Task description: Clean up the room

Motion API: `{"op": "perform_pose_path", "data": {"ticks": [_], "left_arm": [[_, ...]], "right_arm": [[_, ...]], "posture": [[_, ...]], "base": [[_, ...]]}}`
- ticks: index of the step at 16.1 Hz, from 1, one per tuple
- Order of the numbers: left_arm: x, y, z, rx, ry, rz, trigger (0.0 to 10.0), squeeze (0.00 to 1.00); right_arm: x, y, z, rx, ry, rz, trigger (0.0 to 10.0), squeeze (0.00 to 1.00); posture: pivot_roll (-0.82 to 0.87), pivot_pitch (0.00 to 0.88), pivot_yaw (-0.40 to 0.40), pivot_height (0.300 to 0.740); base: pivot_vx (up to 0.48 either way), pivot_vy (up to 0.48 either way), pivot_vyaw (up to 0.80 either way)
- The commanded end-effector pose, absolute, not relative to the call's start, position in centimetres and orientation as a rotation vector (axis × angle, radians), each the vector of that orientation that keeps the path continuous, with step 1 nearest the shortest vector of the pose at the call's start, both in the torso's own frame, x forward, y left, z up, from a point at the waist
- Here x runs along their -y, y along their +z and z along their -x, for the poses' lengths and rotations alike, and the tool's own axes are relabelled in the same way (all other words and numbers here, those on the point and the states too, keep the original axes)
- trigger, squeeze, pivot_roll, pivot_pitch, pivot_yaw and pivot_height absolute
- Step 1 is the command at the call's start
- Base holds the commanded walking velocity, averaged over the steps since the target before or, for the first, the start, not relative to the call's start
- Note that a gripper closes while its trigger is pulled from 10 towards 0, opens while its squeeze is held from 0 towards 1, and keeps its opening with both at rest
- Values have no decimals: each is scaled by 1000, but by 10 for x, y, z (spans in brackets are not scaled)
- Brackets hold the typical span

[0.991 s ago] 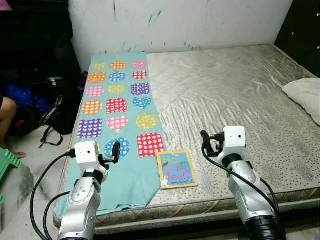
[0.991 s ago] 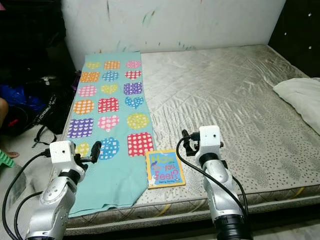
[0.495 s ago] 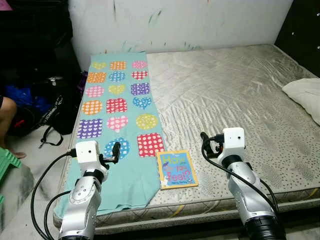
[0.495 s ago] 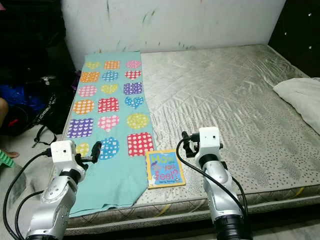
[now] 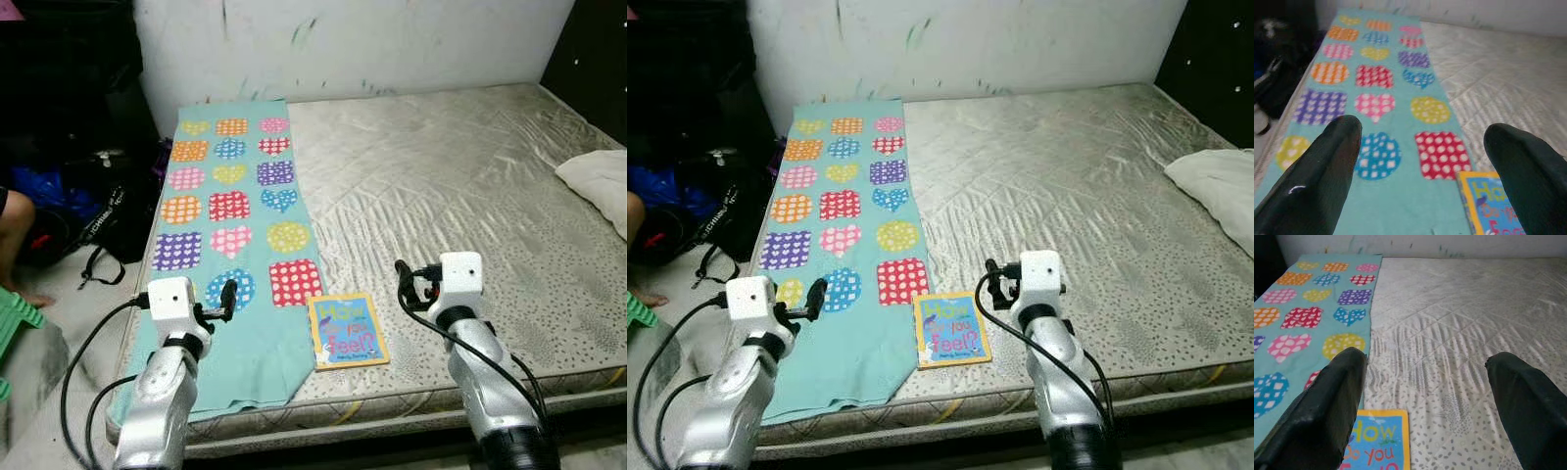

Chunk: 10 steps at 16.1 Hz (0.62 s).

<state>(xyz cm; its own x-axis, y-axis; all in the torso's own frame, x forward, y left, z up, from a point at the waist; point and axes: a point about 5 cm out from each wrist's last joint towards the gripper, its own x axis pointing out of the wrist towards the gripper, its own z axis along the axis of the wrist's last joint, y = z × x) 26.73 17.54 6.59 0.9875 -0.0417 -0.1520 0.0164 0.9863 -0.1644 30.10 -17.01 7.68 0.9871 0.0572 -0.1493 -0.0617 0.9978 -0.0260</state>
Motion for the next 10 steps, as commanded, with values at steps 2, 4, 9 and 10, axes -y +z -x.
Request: {"op": "perform_pose_path", "data": {"ticks": [2,4,9,10], "left_arm": [[-176,77,-261,-102,-70,131,10000,0],[-179,77,-255,-110,-69,135,10000,0],[-198,69,-222,-189,-20,109,10000,0],[-200,70,-215,-197,-13,104,10000,0]], "right_arm": [[171,77,-294,-149,50,24,10000,0],[172,72,-285,-163,44,51,10000,0],[185,67,-251,-228,62,186,10000,0],[189,66,-246,-233,53,185,10000,0]], "posture": [[-65,0,68,740],[-65,0,73,740],[-47,22,74,740],[-36,41,77,740]], "base": [[0,0,0],[0,0,0],[0,0,0],[0,0,0]]}}
